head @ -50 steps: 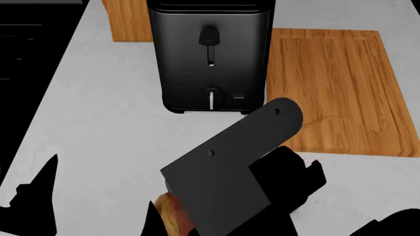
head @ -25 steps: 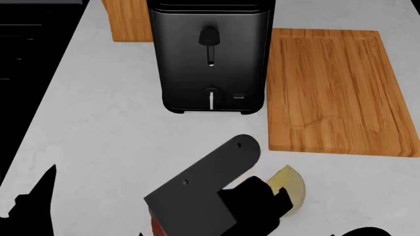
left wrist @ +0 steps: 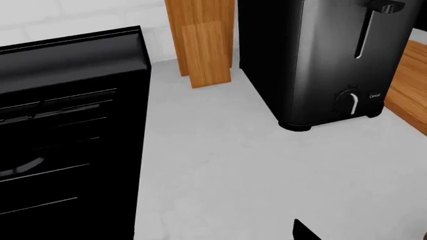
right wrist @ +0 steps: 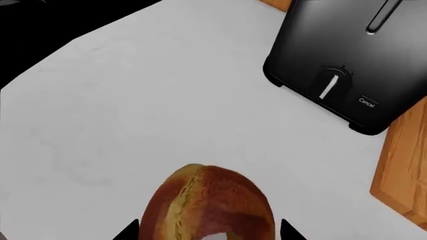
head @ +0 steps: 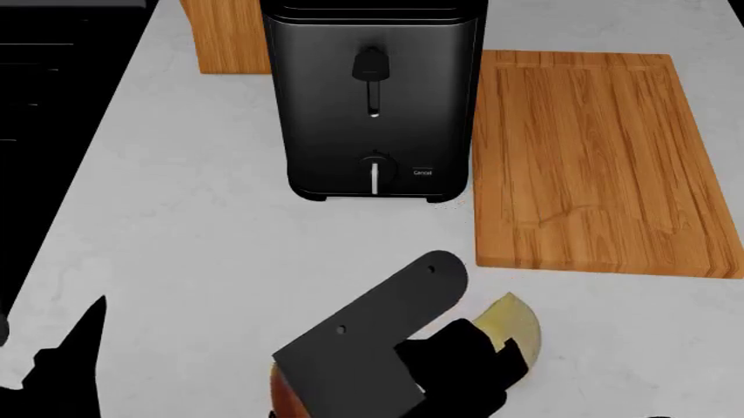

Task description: Place the bread and cheese on the cutting board.

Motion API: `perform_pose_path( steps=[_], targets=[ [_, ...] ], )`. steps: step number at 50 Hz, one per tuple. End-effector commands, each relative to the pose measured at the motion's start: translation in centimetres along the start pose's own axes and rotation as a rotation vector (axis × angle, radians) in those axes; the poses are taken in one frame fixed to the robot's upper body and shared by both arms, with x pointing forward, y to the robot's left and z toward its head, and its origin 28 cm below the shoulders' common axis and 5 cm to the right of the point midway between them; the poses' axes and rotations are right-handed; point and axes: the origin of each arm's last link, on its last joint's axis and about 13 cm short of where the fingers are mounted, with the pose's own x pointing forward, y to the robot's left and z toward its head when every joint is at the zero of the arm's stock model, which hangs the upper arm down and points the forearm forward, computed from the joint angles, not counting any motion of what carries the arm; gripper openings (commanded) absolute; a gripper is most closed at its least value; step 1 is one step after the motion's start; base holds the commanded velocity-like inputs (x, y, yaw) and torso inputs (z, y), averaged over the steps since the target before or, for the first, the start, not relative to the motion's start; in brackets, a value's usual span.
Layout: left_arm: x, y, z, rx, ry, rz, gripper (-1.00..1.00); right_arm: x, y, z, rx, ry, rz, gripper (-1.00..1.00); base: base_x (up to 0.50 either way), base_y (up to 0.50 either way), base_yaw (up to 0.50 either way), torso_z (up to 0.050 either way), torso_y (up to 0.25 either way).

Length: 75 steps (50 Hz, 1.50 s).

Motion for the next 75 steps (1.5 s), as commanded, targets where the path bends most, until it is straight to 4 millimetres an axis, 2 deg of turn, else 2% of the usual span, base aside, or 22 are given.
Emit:
perform_pose_path(
  steps=[1,11,12,22,29,43,47,55,59,63,75],
  targets=[
    [0.9,0.8,1.2,-0.062,-0.05,0.005,1.0,0.6,0.0,-0.3,0.003,-0.008,0.008,1.0,0.0,0.0,0.0,0.0,0.0],
    [0.9,0.8,1.1,-0.063,-0.049,0.007,1.0,0.5,0.1,-0.3,0.006,-0.01,0.016,1.0,0.0,0.0,0.0,0.0,0.0],
    [0.9,0.8,1.1,-0.063,-0.05,0.008,1.0,0.5,0.1,-0.2,0.006,-0.016,0.012,-1.0,0.0,0.0,0.0,0.0,0.0],
    [0.9,0.7,1.2,-0.059,-0.05,0.006,1.0,-0.2,-0.4,1.4,-0.008,-0.078,-0.026,-1.0,0.0,0.0,0.0,0.0,0.0],
    [0.9,0.7,1.3,-0.058,-0.051,0.004,1.0,-0.1,-2.0,3.7,0.014,-0.133,-0.081,-1.0,0.0,0.0,0.0,0.0,0.0],
    [0.7,0.7,1.3,-0.062,-0.054,0.004,1.0,1.5,-8.8,8.4,0.1,-0.173,-0.29,-1.0,0.0,0.0,0.0,0.0,0.0],
    [0.7,0.9,1.4,-0.063,-0.055,0.007,1.0,1.5,-10.5,9.1,0.111,-0.168,-0.343,-1.0,0.0,0.0,0.0,0.0,0.0],
    [0.8,0.8,1.2,-0.061,-0.047,0.0,1.0,1.0,-12.0,8.1,0.123,-0.128,-0.398,-1.0,0.0,0.0,0.0,0.0,0.0],
    [0.8,0.7,1.3,-0.051,-0.045,-0.007,1.0,1.1,-13.5,7.6,0.17,-0.097,-0.44,-1.0,0.0,0.0,0.0,0.0,0.0],
    [0.5,0.8,1.7,-0.048,-0.051,-0.001,1.0,1.7,-14.9,6.9,0.193,-0.07,-0.479,-1.0,0.0,0.0,0.0,0.0,0.0],
    [0.6,0.7,1.5,-0.046,-0.046,-0.001,1.0,3.6,-16.9,5.7,0.24,-0.019,-0.534,-1.0,0.0,0.0,0.0,0.0,0.0]
  ],
)
